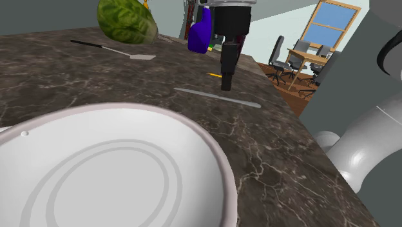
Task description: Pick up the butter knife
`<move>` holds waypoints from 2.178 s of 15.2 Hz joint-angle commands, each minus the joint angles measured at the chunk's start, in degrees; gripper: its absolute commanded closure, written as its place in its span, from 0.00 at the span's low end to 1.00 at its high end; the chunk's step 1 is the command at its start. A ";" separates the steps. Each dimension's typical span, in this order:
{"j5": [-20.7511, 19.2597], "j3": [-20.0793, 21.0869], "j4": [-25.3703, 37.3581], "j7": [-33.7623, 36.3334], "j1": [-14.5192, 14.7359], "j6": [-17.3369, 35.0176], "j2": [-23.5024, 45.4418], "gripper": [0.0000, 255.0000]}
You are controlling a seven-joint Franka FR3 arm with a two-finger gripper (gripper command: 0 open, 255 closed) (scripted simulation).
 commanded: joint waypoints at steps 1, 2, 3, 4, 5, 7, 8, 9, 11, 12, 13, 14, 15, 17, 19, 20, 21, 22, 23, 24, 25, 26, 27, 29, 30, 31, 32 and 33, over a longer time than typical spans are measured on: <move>0.16 0.23 -1.44 -0.02 0.18 1.21 -0.05 0.00; 0.22 0.21 -2.53 -0.11 0.20 2.00 -0.36 0.00; 0.29 0.20 -3.61 -0.21 0.22 2.79 -0.65 0.00; 0.35 0.20 -4.66 -0.29 0.24 3.58 -0.92 0.00; 0.41 0.20 -5.70 -0.38 0.27 4.37 -1.18 0.00; 0.44 0.20 -6.29 -0.43 0.28 4.82 -1.33 0.00; 0.43 0.18 -6.27 -0.46 0.27 4.83 -1.29 1.00; 0.43 0.17 -6.27 -0.47 0.27 4.81 -1.32 1.00; 0.39 0.12 -6.21 -0.55 0.24 4.77 -1.30 1.00; 0.40 0.05 -6.17 -0.63 0.22 4.60 -1.43 1.00; 0.40 0.03 -6.24 -0.66 0.21 4.62 -1.47 1.00; 0.40 0.10 -6.13 -0.56 0.24 4.64 -1.35 1.00; 0.43 0.13 -6.23 -0.53 0.26 4.70 -1.40 1.00; 0.43 0.16 -6.29 -0.41 0.33 4.82 -1.32 1.00; 0.31 0.15 -4.23 -0.25 0.30 3.25 -0.81 1.00; 0.25 0.15 -3.18 -0.16 0.28 2.46 -0.54 1.00; 0.18 0.17 -2.08 -0.06 0.25 1.67 -0.22 1.00; 0.12 0.18 -0.98 0.04 0.23 0.87 0.09 1.00; 0.05 0.20 0.14 0.14 0.21 0.07 0.41 1.00; -0.02 0.23 1.28 0.25 0.19 -0.74 0.76 1.00; -0.10 0.26 2.45 0.37 0.18 -1.56 1.12 1.00; -0.18 0.29 3.63 0.49 0.16 -2.38 1.49 1.00; -0.26 0.33 4.84 0.61 0.15 -3.20 1.89 1.00; -0.43 0.43 7.33 0.89 0.14 -4.88 2.74 1.00; -0.52 0.49 8.62 1.04 0.13 -5.73 3.19 1.00; -0.61 0.56 9.94 1.19 0.13 -6.59 3.67 1.00; -0.71 0.63 11.29 1.36 0.13 -7.46 4.17 1.00; -0.73 0.64 11.48 1.38 0.13 -7.59 4.23 1.00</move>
